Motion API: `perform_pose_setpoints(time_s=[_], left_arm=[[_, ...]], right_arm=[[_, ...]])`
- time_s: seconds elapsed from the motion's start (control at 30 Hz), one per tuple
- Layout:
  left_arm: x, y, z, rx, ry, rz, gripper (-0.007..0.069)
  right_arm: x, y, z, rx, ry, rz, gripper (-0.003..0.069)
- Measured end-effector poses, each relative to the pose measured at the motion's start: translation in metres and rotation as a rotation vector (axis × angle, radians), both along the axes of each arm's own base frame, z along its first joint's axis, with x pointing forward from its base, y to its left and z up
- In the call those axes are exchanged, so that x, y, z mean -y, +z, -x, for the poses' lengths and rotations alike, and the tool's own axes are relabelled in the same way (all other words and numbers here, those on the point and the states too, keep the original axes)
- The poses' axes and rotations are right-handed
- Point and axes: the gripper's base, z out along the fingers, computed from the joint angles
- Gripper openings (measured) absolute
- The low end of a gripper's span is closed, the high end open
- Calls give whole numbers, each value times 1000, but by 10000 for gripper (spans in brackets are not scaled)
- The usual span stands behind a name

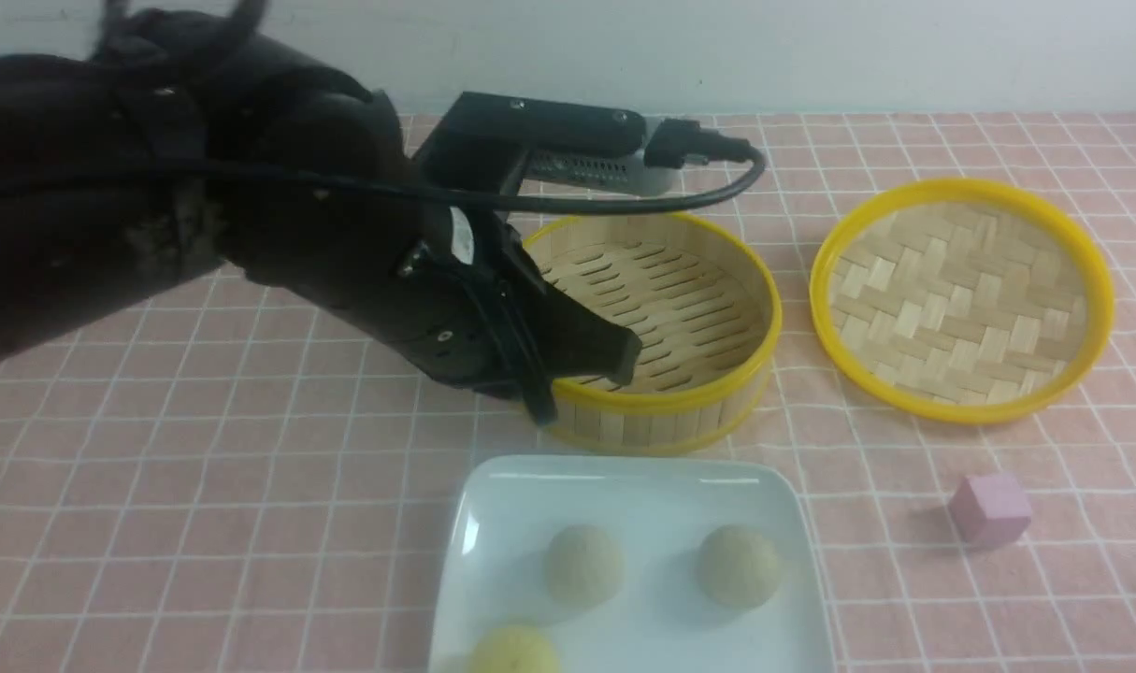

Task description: Put the steamed buns into the plate on the pink tablecloth.

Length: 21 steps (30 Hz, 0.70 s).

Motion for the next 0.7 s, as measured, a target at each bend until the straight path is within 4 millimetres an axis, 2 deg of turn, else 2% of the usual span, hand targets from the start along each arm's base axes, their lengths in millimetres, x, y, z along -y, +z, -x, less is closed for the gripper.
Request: perform_pose_setpoints(time_s=[0.4,0.5,0.53,0.63,0.7], left_arm=[[-55,60,54,102,17,0,6],[-79,74,76,108,33,-29,6],[-79,73,77,104,35,-35,6],[-106,79,103,113,62,-42,9],[-121,75,119,128,79,-19,10]], right_arm=[[6,0,-1,13,-117,12,115],[6,0,-1,13,-119,13,117],[6,0,-1,13,-119,13,117],[6,0,-1,13,-119,13,123],[6,0,-1,14,-119,13,125]])
